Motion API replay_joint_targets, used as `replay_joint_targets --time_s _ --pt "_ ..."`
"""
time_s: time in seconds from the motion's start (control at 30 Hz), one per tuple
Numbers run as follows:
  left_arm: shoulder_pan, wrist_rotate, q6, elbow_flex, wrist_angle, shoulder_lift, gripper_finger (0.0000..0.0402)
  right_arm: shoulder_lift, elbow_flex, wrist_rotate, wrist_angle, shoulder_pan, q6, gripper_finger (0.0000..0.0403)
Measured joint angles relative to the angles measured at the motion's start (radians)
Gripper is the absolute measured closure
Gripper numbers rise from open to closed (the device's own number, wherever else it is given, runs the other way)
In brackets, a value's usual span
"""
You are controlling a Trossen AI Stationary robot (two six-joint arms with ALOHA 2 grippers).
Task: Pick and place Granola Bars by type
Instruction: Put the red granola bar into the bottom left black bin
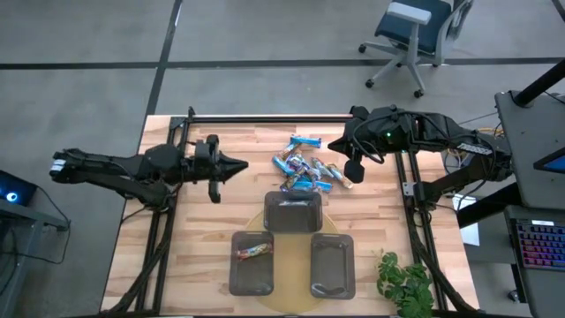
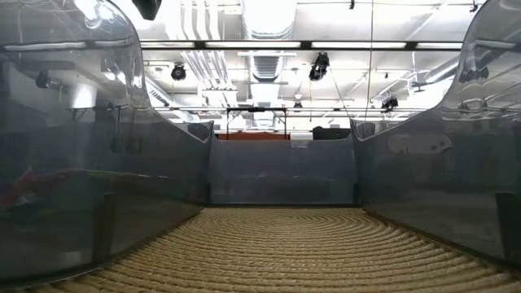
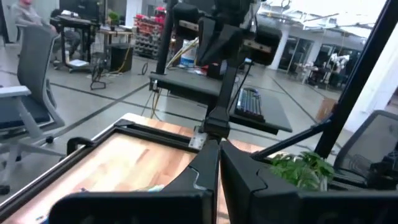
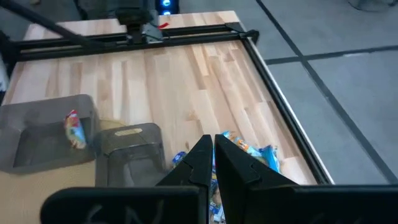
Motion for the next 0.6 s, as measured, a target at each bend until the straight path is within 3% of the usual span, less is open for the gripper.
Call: replay_joint_targets --time_s 0.43,0.6 --pt "0.152 0.094 -0.008 0.003 -0.088 -0.041 0.0401 0.002 0.0 0.033 0.011 -0.154 0.076 0.0394" --pt "0.191 0.101 0.012 0.101 -0.294 -0.033 0.0401 0.024 0.0 0.001 0.012 -0.214 0.078 0.0394"
